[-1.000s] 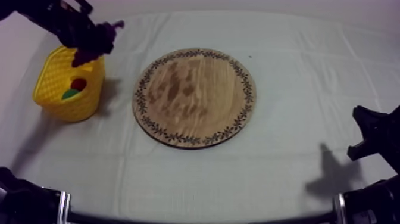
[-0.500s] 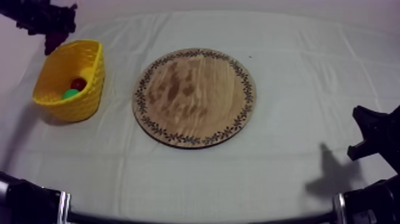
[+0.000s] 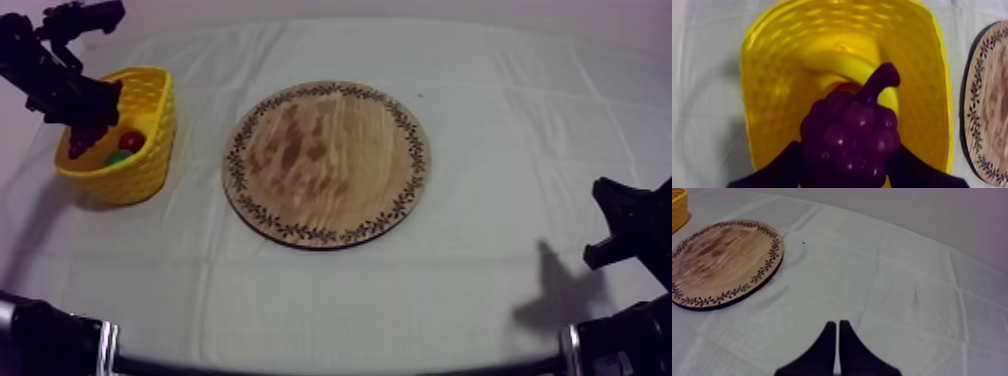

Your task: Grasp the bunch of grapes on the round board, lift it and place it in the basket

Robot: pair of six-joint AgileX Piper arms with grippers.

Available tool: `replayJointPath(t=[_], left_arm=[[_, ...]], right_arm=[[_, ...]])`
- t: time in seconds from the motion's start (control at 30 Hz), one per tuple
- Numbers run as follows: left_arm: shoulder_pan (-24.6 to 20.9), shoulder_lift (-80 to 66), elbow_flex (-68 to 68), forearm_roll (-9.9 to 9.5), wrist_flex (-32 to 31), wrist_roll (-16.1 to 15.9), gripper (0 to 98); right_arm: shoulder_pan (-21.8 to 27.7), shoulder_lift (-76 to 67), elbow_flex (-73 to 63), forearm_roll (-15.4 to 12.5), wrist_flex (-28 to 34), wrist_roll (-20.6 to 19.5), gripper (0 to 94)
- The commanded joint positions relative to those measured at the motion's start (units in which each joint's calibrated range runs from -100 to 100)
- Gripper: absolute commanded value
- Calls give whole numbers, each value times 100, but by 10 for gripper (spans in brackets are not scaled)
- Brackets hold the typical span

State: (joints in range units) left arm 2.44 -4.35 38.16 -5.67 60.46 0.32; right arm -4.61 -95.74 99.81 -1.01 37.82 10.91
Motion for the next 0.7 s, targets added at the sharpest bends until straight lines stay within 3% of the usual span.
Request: replayJointPath(t=[0.0,0.2,0.33,0.43,0.67], left_arm=[[2,-17,25,14,-7,-17,359],[-1,-46,12,-6,-157,-40,436],[-12,-55,-68,-110,-247,89,751],[7,-84,-129,-241,-343,196,890],[28,-175,-136,-433,-569,356,955]], right_arm=[[2,-1,-3,1,0,1,4],[2,-1,-3,1,0,1,4],[2,-1,-3,1,0,1,4],[2,-1,-3,1,0,1,4],[2,-1,-3,1,0,1,4]])
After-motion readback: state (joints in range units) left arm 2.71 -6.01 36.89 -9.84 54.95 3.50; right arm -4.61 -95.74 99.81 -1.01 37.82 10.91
